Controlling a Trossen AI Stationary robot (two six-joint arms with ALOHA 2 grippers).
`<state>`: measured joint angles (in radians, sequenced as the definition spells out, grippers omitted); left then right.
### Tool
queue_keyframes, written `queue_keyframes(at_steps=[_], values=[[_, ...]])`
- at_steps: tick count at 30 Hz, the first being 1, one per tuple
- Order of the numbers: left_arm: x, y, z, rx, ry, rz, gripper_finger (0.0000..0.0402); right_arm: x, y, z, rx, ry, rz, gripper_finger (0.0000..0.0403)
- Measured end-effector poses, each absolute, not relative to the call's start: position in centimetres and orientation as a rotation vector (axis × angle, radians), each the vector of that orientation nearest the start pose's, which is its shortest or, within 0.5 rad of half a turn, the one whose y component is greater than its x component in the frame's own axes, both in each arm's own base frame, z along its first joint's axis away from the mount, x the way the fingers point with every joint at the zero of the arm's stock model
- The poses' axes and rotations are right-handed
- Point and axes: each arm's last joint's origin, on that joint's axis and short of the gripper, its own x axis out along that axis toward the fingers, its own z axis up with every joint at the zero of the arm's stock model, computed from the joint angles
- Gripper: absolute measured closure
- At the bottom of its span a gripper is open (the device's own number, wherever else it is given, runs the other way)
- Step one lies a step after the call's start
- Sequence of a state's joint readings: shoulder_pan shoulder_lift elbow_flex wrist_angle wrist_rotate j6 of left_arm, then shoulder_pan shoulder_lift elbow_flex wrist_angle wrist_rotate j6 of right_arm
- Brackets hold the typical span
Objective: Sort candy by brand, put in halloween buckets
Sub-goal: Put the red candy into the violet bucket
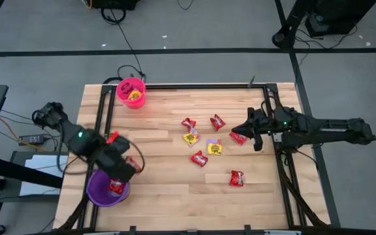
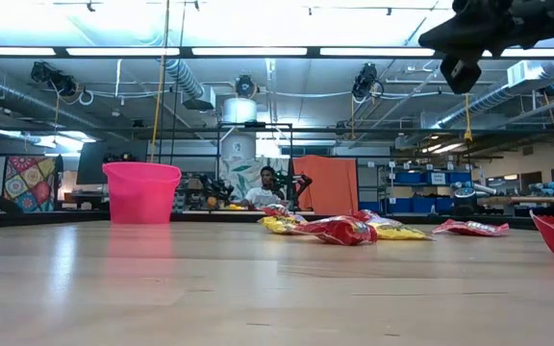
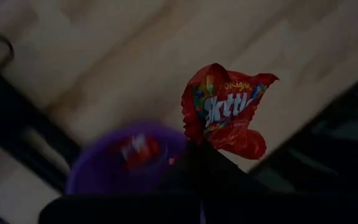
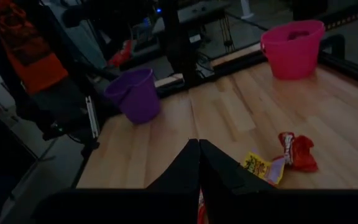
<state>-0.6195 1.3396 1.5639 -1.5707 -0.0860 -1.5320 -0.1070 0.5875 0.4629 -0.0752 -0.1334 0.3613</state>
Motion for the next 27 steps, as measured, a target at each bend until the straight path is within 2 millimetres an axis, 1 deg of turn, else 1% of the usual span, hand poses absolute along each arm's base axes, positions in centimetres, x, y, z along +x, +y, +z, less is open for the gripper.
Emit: queue_keyframes(at_steps=[3,7,10,12,15,19,21,27], values=[[16.3,-12.8,37.9,-0.848,1.275,0.577,0.0401,14.7,-1.1,25.9,0.390,0.212,0.003,0.0387],[15.2,-14.2,37.9,-0.899,1.340,0.571,0.0401,14.7,-1.1,25.9,0.393,0.210,0.014,0.0387],[14.4,-14.9,37.7,-0.915,1.355,0.584,0.0401,14.7,-1.1,26.0,0.392,0.204,0.015,0.0387],[14.0,-15.2,36.8,-0.911,1.389,0.629,0.0401,14.8,-1.1,26.0,0.390,0.199,0.016,0.0387],[13.3,-15.7,34.4,-0.873,1.500,0.705,0.0401,14.8,-1.1,26.1,0.389,0.196,0.016,0.0387],[12.3,-15.5,31.8,-0.810,1.612,0.784,0.0401,14.8,-1.1,26.1,0.396,0.189,0.018,0.0387],[12.2,-15.4,31.0,-0.812,1.623,0.787,0.0401,14.8,-1.1,26.1,0.396,0.188,0.018,0.0387],[12.3,-15.3,29.8,-0.821,1.591,0.776,0.0396,14.8,-1.1,26.1,0.398,0.190,0.018,0.0387]])
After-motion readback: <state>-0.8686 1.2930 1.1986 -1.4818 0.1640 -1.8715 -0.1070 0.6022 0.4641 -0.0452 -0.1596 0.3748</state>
